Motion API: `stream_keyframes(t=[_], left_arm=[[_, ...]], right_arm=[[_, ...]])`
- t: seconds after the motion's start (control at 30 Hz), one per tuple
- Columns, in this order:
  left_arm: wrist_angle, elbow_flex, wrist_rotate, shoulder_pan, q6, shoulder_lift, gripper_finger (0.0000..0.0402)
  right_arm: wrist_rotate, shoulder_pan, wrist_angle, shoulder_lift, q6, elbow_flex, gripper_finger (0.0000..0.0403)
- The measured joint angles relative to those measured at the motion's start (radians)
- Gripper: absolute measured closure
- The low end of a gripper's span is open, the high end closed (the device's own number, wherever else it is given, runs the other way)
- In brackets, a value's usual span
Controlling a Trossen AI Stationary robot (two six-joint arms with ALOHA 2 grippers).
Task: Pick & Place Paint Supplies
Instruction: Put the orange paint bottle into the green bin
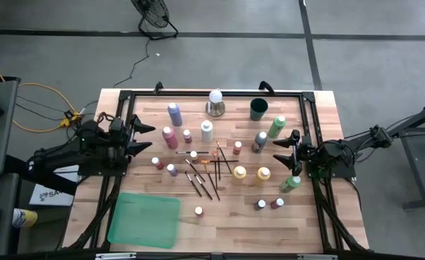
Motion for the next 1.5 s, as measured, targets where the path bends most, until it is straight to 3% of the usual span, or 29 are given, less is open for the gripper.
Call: stream_keyframes(t=[0.33,0.7,0.83,1.0,1.27,1.5], left_arm=[[-0.210,0.165,0.011,0.000,0.111,0.243,0.0101],[-0.734,0.485,0.007,0.000,0.246,0.562,0.0101],[-0.802,0.564,0.011,0.000,0.224,0.629,0.0101],[-0.808,0.586,0.044,0.000,0.156,0.652,0.0101],[-1.002,0.587,0.022,0.000,0.156,0.669,0.0101],[-1.064,0.587,-0.002,-0.051,0.183,0.723,0.0101]], right_arm=[[0.000,0.000,0.000,0.000,0.000,0.000,0.0104],[0.000,0.000,0.000,0.000,0.000,0.000,0.0104],[0.000,0.000,0.000,0.000,0.000,0.000,0.0104],[0.000,0.000,0.000,0.000,0.000,0.000,0.0104],[0.000,0.000,0.000,0.000,0.000,0.000,0.0104],[0.000,0.000,0.000,0.000,0.000,0.000,0.0104]])
